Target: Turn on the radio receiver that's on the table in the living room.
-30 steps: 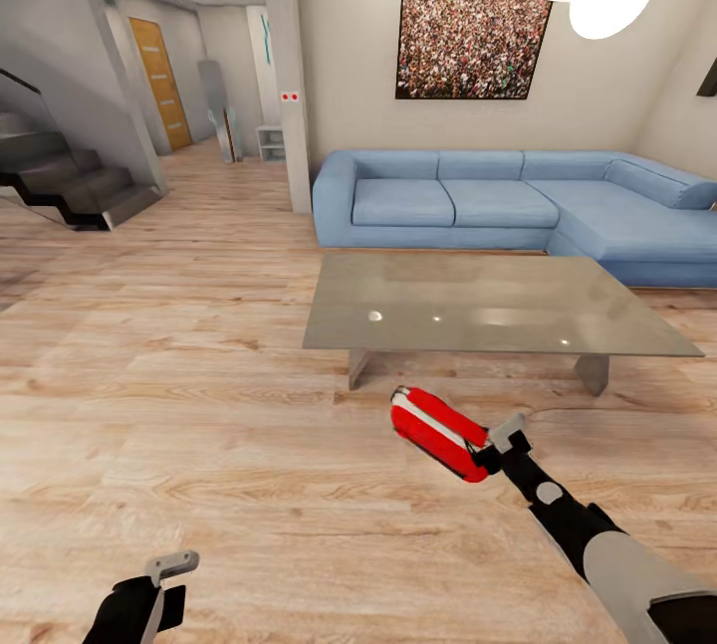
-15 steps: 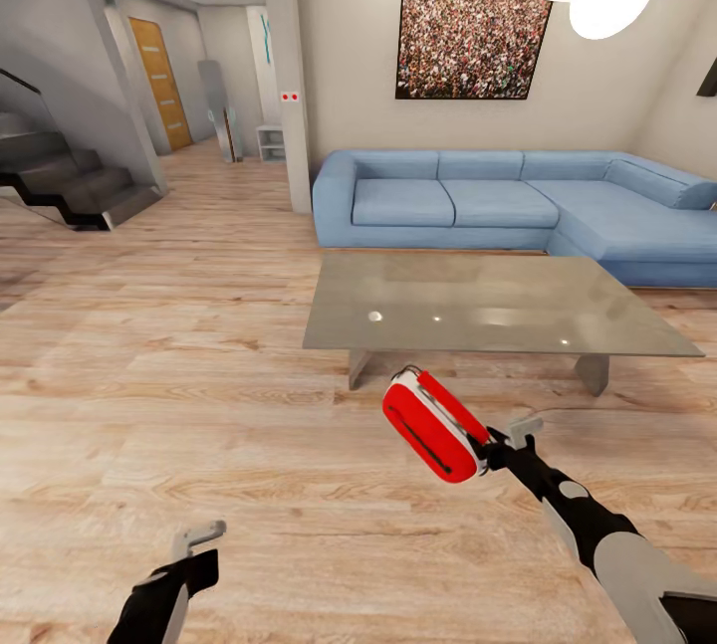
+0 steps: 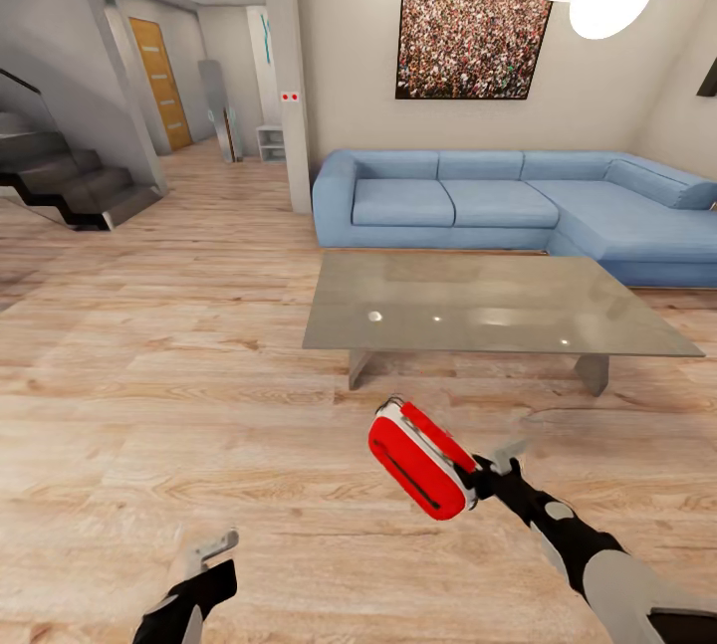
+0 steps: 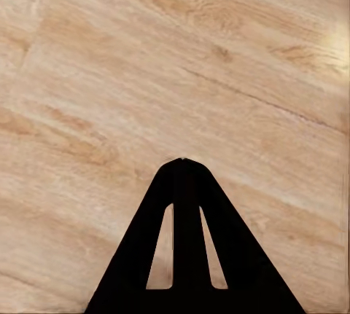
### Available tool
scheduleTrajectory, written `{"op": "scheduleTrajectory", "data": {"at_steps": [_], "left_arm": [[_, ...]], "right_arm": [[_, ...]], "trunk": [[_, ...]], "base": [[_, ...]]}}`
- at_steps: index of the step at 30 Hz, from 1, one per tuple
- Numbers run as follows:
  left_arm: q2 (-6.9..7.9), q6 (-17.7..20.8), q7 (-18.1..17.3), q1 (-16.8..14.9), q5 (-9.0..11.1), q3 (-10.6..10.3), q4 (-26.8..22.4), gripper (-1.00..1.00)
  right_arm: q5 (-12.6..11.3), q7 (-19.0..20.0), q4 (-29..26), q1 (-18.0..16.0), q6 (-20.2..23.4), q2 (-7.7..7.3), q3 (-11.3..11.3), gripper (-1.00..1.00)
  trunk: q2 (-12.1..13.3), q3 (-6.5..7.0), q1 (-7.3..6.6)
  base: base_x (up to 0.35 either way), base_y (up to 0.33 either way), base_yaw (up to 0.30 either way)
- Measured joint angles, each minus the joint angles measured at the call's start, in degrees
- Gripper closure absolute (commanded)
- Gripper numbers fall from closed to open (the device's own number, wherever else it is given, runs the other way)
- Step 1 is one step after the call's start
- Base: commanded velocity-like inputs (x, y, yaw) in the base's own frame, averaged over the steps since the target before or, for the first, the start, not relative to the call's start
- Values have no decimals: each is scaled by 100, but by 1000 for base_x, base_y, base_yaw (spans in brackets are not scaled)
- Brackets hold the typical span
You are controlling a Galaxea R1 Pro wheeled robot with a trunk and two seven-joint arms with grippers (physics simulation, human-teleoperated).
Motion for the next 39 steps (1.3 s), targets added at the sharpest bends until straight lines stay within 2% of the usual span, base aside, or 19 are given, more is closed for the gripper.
{"op": "scheduleTrajectory", "data": {"at_steps": [4, 6, 11, 16, 22, 23, 24, 25, 26, 27, 28, 29, 30, 31, 32, 33, 34, 36, 39], "left_arm": [[-129, -128, 12, 126, 3, 128, 129, 100], [-143, -192, 9, 132, 13, 144, 194, 100], [-143, -351, -4, 134, 24, 120, 159, 100], [-143, -189, -21, 134, 55, -23, -3, 100], [-143, 4, -17, 134, 248, -216, -196, 100], [-143, 1775, -14, 136, 512, -407, -1106, 100], [-143, 1962, -14, 134, 542, -423, -2344, 100], [-143, 1968, -17, 131, 568, -477, -2909, 100], [-142, 1968, -20, 135, 574, -545, -2799, 100], [-142, 1968, -17, 135, 579, -690, -2833, 100], [-142, 1968, -11, 135, 577, -811, -2855, 100], [-142, 1968, -3, 135, 573, -942, -2871, 100], [-143, 1966, 2, 133, 569, -1133, -2883, 100], [-143, 1969, 7, 133, 558, -1242, -2891, 100], [-143, 1977, 12, 135, 550, -1346, -2903, 100], [-142, 1991, 15, 135, 543, -1398, -2919, 100], [-143, 2001, 16, 134, 538, -1418, -2943, 100], [-143, 2029, 22, 134, 531, -1441, -3102, 100], [-143, 2047, 87, 134, 524, -1447, -3281, 100]], "right_arm": [[16, 110, 161, -5, 69, 128, 101, 100], [12, 108, 239, -6, 67, 169, 149, 100], [-50, -40, 241, -8, 163, 44, 191, 100], [-125, -201, 104, -7, 349, 29, 116, 100], [-119, -382, -56, 1, 551, 192, 66, 100], [-136, -406, -587, 3, 1696, 206, -178, 100], [-133, -652, -1301, 1, 3223, 215, -597, 100], [-185, -1364, -1433, 3, 3451, 229, -903, 100], [-54, -1783, -1637, 3, 3579, 221, -1848, 100], [-34, -2203, -2137, 2, 3972, 220, -2008, 100], [-37, -2320, -2661, 2, 4263, 218, -2037, 100], [0, -1976, -3259, 2, 4550, 213, -2062, 100], [-226, -1715, -3932, 23, 4844, 221, -2073, 100], [-280, -1675, -4455, 67, 4963, 218, -2080, 100], [-52, -1727, -4802, 153, 5044, 214, -2100, 100], [34, -1748, -4830, 216, 5095, 214, -2112, 100], [-112, -1733, -4612, 246, 5126, 222, -2101, 100], [-130, -1722, -4340, 278, 5178, 229, -2081, 100], [-108, -1719, -4681, 285, 5218, 234, -2063, 100]], "trunk": [[0, 0, 0], [0, 0, 0], [0, 1, 0], [0, 1, 0], [0, 1, 0], [0, 0, 0], [0, 1, 0], [0, 2, 0], [0, 0, 0], [0, 0, 0], [0, 0, 0], [0, 0, 0], [0, 1, 0], [-1, 2, -1], [-1, 2, -1], [-1, 1, -1], [0, 0, 0], [0, 0, 0], [-1, 2, -1]], "base": [[0, 0, 0], [0, 0, 0], [0, 0, 0], [0, 0, 0], [0, 0, 0], [0, 0, 0], [0, 0, 0], [0, 0, 0], [0, 0, 0], [0, 0, 0], [0, 0, 0], [0, 0, 0], [0, 0, 0], [0, 0, 0], [0, 0, 0], [0, 0, 0], [0, 0, 0], [0, 0, 0], [0, 0, 0]]}}
